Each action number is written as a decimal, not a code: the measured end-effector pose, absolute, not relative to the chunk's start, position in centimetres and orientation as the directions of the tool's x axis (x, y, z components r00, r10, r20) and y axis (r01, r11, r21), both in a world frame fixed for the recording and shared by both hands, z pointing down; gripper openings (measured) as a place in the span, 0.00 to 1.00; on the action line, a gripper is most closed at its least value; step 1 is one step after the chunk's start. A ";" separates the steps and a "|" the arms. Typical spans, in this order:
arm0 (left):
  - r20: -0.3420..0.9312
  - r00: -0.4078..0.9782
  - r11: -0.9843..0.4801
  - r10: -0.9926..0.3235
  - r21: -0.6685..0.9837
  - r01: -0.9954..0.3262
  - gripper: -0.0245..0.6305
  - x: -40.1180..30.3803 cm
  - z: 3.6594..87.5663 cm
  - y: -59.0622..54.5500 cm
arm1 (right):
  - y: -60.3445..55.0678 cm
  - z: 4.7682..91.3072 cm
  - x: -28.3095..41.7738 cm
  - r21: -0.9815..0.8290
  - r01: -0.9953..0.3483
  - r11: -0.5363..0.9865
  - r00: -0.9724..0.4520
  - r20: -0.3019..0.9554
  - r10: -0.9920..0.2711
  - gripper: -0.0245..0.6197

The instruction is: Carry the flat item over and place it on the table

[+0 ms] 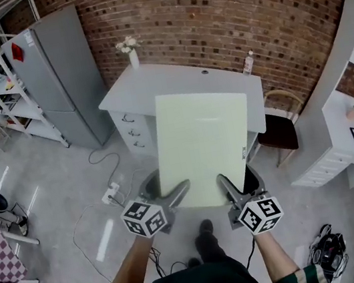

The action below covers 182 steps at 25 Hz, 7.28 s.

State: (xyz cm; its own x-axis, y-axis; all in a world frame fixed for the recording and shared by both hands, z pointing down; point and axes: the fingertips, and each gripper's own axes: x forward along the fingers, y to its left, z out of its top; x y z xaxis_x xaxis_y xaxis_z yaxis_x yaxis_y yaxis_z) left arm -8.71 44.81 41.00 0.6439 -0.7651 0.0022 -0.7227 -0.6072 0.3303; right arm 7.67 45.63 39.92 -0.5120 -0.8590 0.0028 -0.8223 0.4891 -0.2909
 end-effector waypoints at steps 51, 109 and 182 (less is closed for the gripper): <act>0.059 0.534 -0.484 -0.843 0.346 -0.803 0.69 -8.5 42.3 14.4 | 12.8 41.1 7.7 -0.306 -0.738 0.601 -0.638 0.028 -0.770 0.61; 0.106 0.818 -0.739 -0.565 0.376 -0.559 0.68 -18.4 45.7 -25.2 | -20.5 44.4 -2.8 -0.321 -0.911 0.261 -0.314 0.128 -0.941 0.60; 0.413 0.870 -0.712 -0.270 0.523 -0.469 0.68 -1.3 63.8 -33.8 | -27.2 62.1 13.3 -0.439 -0.898 -0.012 -0.206 0.446 -0.871 0.58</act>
State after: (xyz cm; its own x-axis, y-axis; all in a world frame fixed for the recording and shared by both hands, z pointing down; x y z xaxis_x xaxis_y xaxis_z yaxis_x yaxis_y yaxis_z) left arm -1.34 -33.82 63.83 0.8700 -0.2701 0.4125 -0.4690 -0.7117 0.5230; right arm 13.33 -27.22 62.09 -0.2065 -0.8709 0.4461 -0.8983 -0.0120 -0.4392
